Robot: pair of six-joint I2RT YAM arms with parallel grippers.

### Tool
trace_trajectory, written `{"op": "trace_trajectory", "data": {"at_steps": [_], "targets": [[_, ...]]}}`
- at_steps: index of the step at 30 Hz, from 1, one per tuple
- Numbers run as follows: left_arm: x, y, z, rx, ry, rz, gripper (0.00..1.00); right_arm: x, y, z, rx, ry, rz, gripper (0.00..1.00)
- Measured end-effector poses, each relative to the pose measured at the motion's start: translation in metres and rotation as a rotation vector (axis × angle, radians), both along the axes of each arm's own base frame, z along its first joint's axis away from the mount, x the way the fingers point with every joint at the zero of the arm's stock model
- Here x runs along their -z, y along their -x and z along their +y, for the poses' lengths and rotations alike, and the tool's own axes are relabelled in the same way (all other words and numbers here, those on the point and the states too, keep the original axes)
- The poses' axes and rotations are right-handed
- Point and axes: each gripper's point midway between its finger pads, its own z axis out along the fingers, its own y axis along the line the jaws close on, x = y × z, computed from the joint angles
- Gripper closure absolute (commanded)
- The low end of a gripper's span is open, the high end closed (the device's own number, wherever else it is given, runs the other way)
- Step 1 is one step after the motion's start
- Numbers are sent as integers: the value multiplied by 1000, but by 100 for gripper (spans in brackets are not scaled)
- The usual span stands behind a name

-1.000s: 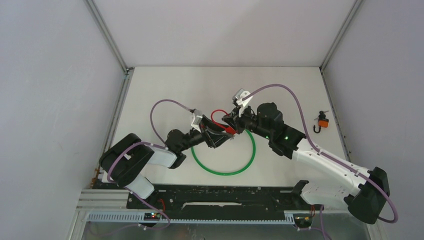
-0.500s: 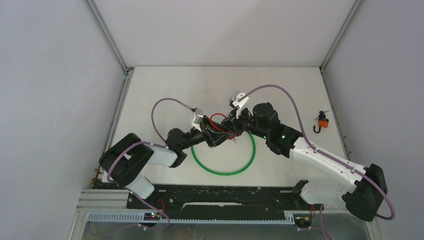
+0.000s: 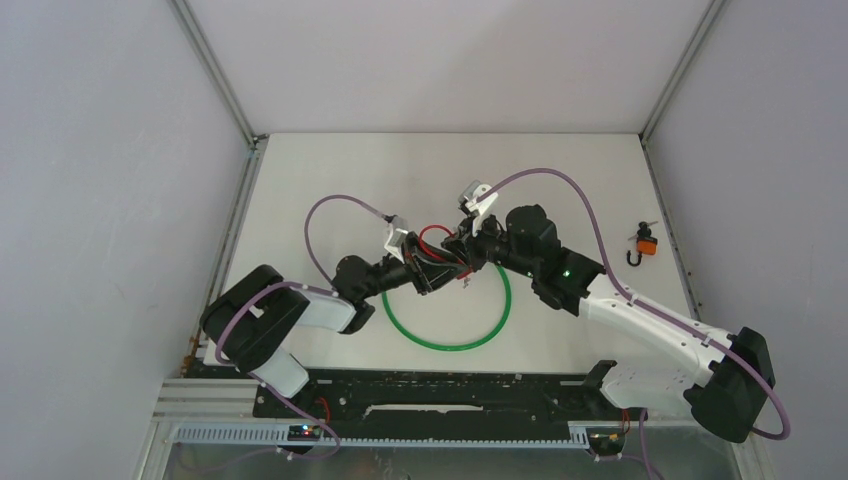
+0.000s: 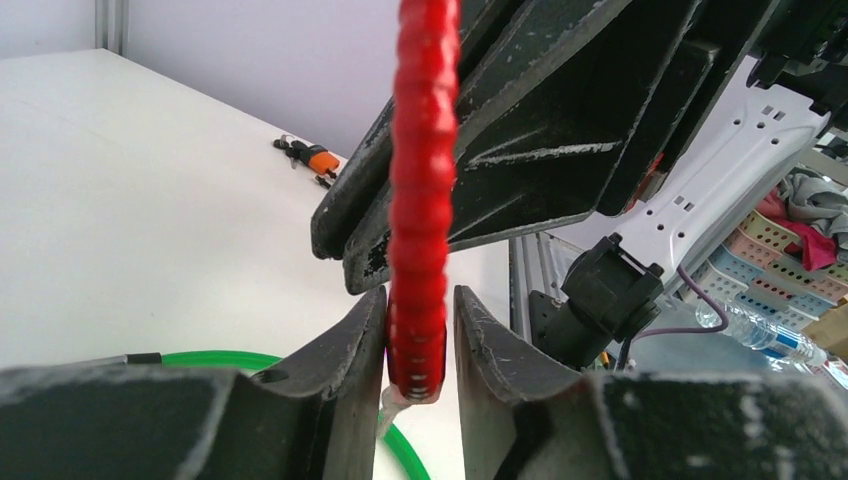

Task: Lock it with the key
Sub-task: Lock the lock.

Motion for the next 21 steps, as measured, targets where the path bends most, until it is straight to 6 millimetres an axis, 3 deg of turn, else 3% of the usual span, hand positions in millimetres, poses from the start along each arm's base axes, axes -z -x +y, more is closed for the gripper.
{"op": "trace_trajectory", "data": {"at_steps": [6, 18, 21], "targets": [[1, 1, -1, 9, -1, 6, 62, -5, -1, 1, 0, -9, -8, 100], [1, 1, -3, 22, -1, 13, 99, -7, -1, 1, 1, -14, -9, 100], [1, 1, -3, 26, -2, 17, 100, -7, -2, 1, 3, -14, -9, 100]]}}
